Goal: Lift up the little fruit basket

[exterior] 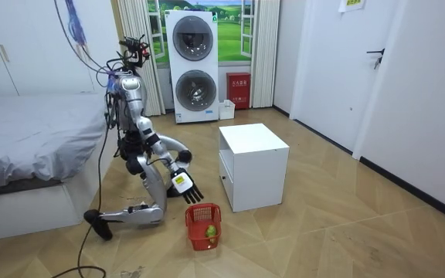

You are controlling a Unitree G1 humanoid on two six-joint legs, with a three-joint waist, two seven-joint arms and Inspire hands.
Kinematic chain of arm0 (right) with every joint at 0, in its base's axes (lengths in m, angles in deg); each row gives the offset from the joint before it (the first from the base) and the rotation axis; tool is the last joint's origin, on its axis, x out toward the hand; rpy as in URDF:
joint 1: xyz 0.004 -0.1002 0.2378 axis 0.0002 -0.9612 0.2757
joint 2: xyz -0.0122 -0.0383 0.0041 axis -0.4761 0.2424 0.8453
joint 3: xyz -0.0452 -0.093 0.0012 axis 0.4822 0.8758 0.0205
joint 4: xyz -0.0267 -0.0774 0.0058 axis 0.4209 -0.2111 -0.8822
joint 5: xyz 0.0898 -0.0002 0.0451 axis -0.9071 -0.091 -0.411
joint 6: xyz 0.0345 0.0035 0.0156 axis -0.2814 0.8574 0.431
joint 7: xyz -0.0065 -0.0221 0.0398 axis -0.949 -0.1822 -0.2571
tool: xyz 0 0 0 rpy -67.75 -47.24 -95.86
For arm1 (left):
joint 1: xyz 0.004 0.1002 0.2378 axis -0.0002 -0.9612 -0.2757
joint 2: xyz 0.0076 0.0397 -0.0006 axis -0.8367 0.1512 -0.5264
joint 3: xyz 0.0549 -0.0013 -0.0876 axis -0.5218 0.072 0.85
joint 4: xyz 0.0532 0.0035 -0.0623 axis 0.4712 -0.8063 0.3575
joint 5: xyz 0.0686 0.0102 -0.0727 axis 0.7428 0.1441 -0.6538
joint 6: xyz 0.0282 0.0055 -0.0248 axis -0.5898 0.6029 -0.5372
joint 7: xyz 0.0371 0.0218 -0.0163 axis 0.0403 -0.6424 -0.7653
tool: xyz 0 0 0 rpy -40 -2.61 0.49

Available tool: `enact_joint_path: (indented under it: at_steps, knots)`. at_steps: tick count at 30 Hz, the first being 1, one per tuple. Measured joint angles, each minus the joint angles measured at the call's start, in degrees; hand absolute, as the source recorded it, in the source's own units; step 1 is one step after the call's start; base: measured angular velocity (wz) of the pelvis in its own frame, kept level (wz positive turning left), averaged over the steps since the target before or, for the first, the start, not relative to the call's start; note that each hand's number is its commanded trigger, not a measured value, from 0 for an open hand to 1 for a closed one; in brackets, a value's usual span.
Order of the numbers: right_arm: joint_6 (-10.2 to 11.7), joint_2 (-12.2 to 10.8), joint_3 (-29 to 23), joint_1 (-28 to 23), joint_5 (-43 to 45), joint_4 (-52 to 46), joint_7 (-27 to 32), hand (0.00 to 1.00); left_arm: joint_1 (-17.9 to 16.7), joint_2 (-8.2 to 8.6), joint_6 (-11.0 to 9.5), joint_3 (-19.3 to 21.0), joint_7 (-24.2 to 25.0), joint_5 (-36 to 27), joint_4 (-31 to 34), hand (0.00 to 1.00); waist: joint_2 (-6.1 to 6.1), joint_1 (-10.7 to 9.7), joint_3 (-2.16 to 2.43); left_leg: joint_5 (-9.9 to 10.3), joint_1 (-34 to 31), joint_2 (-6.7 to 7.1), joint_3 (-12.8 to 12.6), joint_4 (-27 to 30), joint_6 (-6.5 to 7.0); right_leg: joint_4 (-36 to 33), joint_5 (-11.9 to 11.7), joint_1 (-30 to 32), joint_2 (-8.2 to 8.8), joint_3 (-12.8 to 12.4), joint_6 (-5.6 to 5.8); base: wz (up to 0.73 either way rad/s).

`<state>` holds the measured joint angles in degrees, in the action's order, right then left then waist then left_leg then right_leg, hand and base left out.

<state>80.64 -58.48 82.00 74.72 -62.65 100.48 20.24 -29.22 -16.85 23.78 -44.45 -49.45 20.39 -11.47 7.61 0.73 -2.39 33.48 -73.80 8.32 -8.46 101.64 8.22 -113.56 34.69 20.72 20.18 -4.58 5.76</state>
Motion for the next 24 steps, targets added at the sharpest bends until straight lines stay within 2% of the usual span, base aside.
enact_joint_path:
  at_steps: [2, 3, 7, 8, 9, 12, 13, 16, 18, 21, 24]
  knots:
    - [-0.03, 0.01, 0.00, -0.18, -0.41, -0.92, 0.00, 0.00, -0.77, -0.24, -0.29, 0.14, -0.44, -1.67, 0.04, 0.00, 0.65, -0.16, 0.22, 0.67, -0.53, 0.47, -0.45, 1.81, 0.35, -1.86, -0.03, -0.86, 0.46, -0.02, -0.05, 0.26]
    - [-0.01, 0.00, 0.05, -0.51, -1.08, -2.57, 0.02, 0.00, -0.93, -0.28, -0.35, 0.09, -0.86, -1.68, 0.06, 0.00, 1.30, -0.25, 0.17, 0.82, -0.74, 0.65, -0.80, 2.31, 0.33, -2.72, -0.03, -1.04, 0.77, 0.01, -0.04, 0.19]
    - [0.00, 0.00, 0.14, -0.81, -1.06, -6.08, 1.36, 0.00, -1.45, -0.18, -1.44, -3.20, -2.01, -2.28, 0.05, 0.00, 2.93, -1.79, 0.46, 0.73, -0.76, 1.45, -0.89, 2.36, -0.35, -3.50, 0.04, -1.83, 0.83, 0.10, -0.03, 0.14]
    - [0.00, 0.01, 0.14, -0.80, -1.04, -6.55, 1.54, 0.00, -1.82, -0.13, -1.68, -3.54, -2.22, -2.79, -0.06, 0.00, 3.05, -1.85, 0.49, 0.68, -0.75, 1.45, -0.89, 2.40, -0.33, -3.60, 0.15, -1.86, 0.80, 0.03, -0.18, 0.03]
    - [0.06, 0.03, 0.14, -0.82, -0.92, -7.07, 1.93, 0.00, -2.41, -0.12, -1.97, -3.54, -2.40, -2.81, -0.05, 0.00, 3.21, -2.10, 0.54, 0.67, -0.75, 1.42, -0.89, 2.57, -0.67, -3.81, 0.51, -1.96, 0.71, -0.03, -0.52, 0.00]
    - [0.04, 0.52, 0.13, -0.88, -0.19, -7.10, 2.71, 0.00, -2.57, -0.16, -2.10, -3.54, -2.40, -2.80, -0.03, 0.00, 3.31, -2.27, 0.53, 1.13, -0.75, 1.42, -0.88, 3.27, -1.57, -4.76, 1.25, -2.49, 0.60, -0.05, -0.61, 0.00]
    - [0.04, 0.55, 0.14, -0.88, 0.09, -7.15, 2.76, 0.00, -2.73, -0.16, -2.12, -3.54, -2.39, -2.82, -0.02, 0.00, 3.34, -2.23, 0.53, 1.31, -0.75, 1.42, -0.89, 3.43, -1.99, -5.26, 1.46, -2.56, 0.55, -0.12, -1.00, 0.00]
    - [-0.06, 0.60, 0.14, -0.92, 0.06, -8.16, 3.17, 0.00, -4.19, -0.18, -2.61, -3.55, -2.32, -2.82, 0.50, 0.00, 3.40, -2.33, 0.56, 1.74, -0.90, 1.41, -0.89, 3.98, -2.95, -6.43, 1.59, -2.66, 0.10, -0.73, -0.96, 0.01]
    - [-0.04, 0.97, 0.14, -0.90, 0.05, -10.27, 3.77, 0.00, -5.11, -0.26, -2.64, -3.55, -2.10, -2.82, 0.60, 0.00, 3.57, -2.38, 0.57, 1.96, -1.74, 1.42, -0.91, 4.65, -3.89, -7.67, 2.67, -2.78, -0.28, -1.31, -1.19, 0.09]
    - [0.01, 1.57, 0.14, -0.57, 0.22, -11.77, 4.08, 0.00, -6.18, -0.02, -2.60, -4.06, -0.95, -2.79, 0.51, 0.00, 3.38, -2.23, 0.46, 1.59, -1.92, 1.31, -0.14, 4.56, -5.04, -8.03, 2.94, -2.54, -0.90, -1.33, -1.16, 0.02]
    - [0.08, 2.48, 0.14, -0.58, 0.22, -12.87, 5.57, 0.00, -6.63, -0.04, -2.26, -4.09, -0.51, -2.79, 0.41, 0.00, 3.37, -2.15, 0.46, 1.36, -1.90, 1.29, 0.51, 4.35, -5.51, -8.18, 2.97, -2.37, -1.42, -1.33, -1.24, 0.00]
